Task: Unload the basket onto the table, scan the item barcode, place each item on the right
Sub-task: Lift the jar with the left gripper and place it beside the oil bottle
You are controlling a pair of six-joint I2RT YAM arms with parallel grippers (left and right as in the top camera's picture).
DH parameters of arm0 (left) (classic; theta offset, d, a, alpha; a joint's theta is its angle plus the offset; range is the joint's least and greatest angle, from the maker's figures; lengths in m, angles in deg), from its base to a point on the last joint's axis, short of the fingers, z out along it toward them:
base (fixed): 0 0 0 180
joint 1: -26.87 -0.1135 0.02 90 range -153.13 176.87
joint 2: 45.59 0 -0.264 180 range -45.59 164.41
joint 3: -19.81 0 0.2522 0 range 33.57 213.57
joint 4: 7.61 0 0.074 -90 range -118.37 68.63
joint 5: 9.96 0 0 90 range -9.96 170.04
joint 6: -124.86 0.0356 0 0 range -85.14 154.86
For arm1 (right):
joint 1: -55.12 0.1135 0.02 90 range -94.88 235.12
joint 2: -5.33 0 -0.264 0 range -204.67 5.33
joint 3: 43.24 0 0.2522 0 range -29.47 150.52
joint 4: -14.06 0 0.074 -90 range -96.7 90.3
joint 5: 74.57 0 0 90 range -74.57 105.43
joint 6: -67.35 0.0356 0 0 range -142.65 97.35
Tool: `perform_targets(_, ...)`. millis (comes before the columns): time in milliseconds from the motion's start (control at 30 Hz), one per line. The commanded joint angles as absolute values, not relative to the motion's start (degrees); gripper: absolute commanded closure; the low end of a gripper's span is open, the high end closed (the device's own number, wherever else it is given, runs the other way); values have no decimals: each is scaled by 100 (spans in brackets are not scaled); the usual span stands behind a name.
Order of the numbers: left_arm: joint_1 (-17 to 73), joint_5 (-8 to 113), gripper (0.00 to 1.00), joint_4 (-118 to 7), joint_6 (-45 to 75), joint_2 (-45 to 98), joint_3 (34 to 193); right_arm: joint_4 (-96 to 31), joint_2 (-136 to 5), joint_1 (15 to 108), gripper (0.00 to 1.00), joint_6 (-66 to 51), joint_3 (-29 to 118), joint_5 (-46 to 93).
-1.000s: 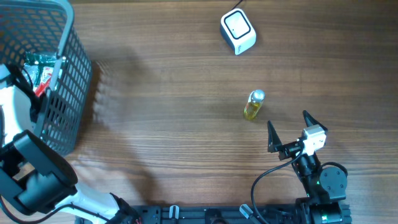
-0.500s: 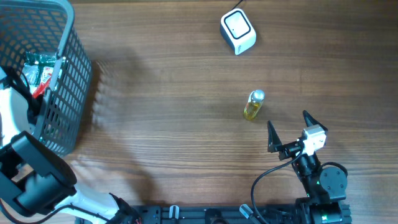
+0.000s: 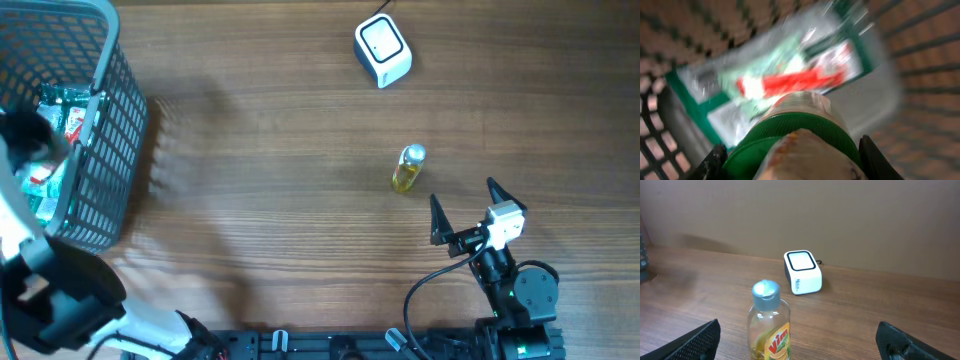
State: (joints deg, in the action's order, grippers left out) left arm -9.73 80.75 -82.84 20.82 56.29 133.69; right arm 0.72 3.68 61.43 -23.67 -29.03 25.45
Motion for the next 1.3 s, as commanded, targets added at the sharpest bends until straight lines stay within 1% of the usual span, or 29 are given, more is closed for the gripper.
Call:
perform_targets(0, -997, 7677, 80, -8297, 2067, 4930, 14173, 98, 354, 6119, 0, -2415, -2918, 2490)
perform_targets(167, -827, 7526, 79, -8214, 2036, 4388, 14494, 98, 354, 6119, 0, -2415, -2918, 2490)
perform_targets(300, -418, 7447, 79, -7998, 1940, 3957, 14499, 98, 354, 6119, 0, -2413, -2918, 2490)
perform_targets(467, 612, 7555, 79, -7945, 1942, 3371, 14499, 98, 354, 6121, 0, -2413, -2918, 2490)
perform_targets(600, 1698, 8103, 80, -8050, 1942, 2998, 14499, 98, 354, 6119, 0, -2413, -2918, 2490)
perform_targets(733, 2786, 8588, 80, -8474, 1942, 2910, 14496, 98, 354, 6121, 0, -2413, -2918, 2490)
perform_targets(800, 3335, 8855, 79, -8842, 1940, 3011, 14496, 98, 354, 6119, 0, -2413, -2918, 2490)
perform_targets(833, 3755, 8971, 79, -9185, 1935, 3177, 14496, 98, 354, 6121, 0, -2415, -2918, 2490)
perform_targets(900, 4113, 8977, 79, -9515, 1863, 3413, 14494, 98, 354, 6121, 0, -2415, -2918, 2490)
perform_targets(1100, 4963, 8980, 77, -10273, 1544, 4499, 14488, 98, 354, 6119, 0, -2413, -2918, 2490)
perform_targets(1267, 5444, 9032, 75, -10243, 1369, 5413, 14413, 98, 354, 6121, 0, -2415, -2918, 2490)
